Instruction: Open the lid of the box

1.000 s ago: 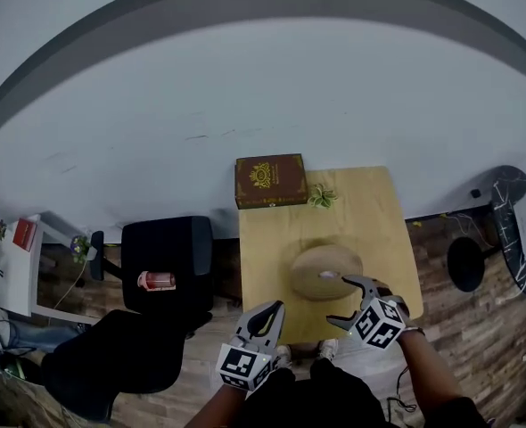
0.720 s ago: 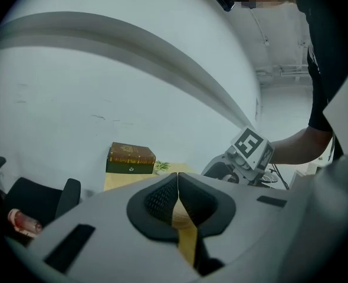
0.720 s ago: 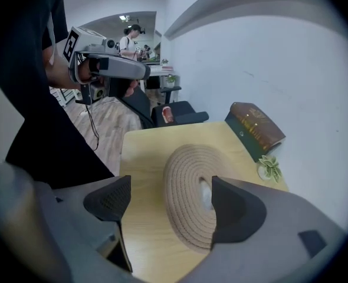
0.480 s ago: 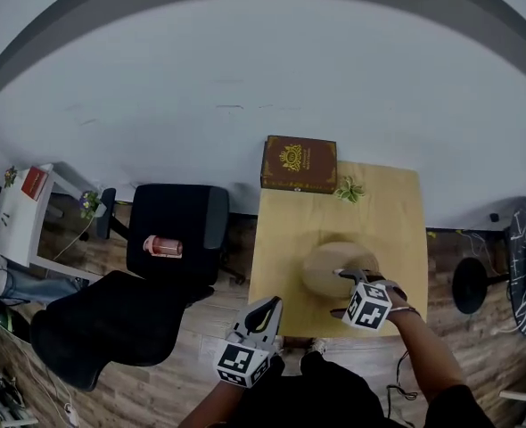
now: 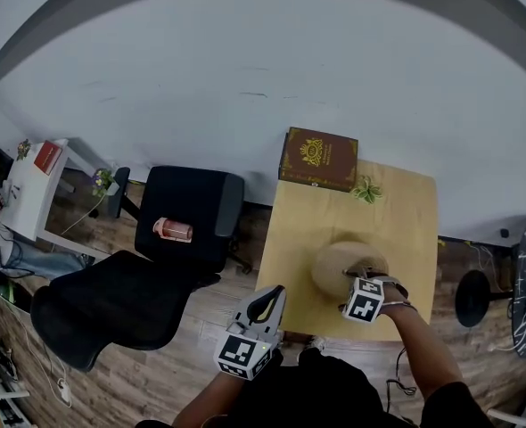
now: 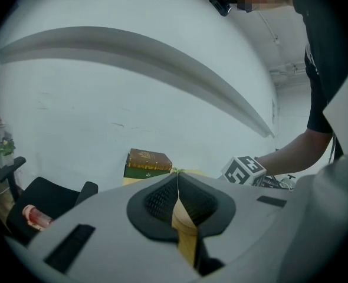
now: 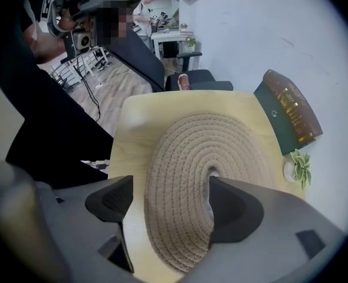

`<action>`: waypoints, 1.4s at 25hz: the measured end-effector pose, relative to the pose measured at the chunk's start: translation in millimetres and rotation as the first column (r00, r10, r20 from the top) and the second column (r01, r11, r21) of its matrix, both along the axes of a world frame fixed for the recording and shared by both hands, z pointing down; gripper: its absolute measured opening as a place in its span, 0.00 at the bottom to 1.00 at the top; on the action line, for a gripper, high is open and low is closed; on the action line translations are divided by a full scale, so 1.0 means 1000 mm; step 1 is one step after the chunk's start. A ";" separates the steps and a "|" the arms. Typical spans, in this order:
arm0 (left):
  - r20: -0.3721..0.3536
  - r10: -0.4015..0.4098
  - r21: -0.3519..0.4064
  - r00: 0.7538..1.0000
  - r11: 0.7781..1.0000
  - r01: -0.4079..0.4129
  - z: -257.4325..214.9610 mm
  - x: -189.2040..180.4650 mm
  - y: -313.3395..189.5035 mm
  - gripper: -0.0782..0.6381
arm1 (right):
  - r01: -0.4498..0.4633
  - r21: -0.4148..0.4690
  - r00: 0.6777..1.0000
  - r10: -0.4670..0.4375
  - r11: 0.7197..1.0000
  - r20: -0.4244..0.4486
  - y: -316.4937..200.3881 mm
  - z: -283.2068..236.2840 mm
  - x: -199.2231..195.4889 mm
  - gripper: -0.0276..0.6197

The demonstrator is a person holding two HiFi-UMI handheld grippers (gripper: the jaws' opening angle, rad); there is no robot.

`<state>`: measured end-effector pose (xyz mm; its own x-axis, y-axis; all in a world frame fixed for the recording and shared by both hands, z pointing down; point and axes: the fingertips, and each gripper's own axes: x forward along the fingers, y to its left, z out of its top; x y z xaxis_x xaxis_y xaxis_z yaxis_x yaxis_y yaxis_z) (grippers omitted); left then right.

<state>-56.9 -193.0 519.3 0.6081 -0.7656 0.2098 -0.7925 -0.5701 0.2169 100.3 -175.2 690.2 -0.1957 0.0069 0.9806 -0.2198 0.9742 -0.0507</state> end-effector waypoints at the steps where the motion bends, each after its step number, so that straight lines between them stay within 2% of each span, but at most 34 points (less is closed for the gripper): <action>1: 0.004 -0.007 0.003 1.000 1.000 0.007 -0.001 0.000 0.000 0.14 | -0.002 -0.001 1.000 0.002 1.000 0.008 0.000 -0.001 -0.003 0.69; 5: 0.009 -0.034 0.006 0.999 0.999 0.033 -0.002 -0.002 -0.002 0.14 | -0.008 0.004 1.000 0.008 1.000 0.020 -0.004 -0.002 -0.008 0.66; 8: 0.012 -0.037 0.006 0.999 0.999 0.037 -0.004 -0.002 0.000 0.14 | -0.016 0.011 1.000 0.015 1.000 0.009 -0.007 -0.002 -0.006 0.56; 16: 0.013 -0.049 0.006 0.999 0.999 0.049 -0.005 -0.008 0.003 0.14 | -0.027 0.018 1.000 0.027 0.999 -0.007 -0.009 -0.002 -0.006 0.55; 31: 0.012 -0.047 0.012 0.999 0.999 0.047 -0.008 -0.005 0.008 0.14 | -0.078 0.112 0.995 0.084 0.991 -0.046 -0.006 -0.011 0.005 0.53; 35: 0.011 -0.039 0.015 0.999 0.999 0.039 -0.009 -0.002 0.008 0.14 | -0.095 0.157 0.995 0.098 0.983 -0.014 -0.009 -0.027 0.001 0.53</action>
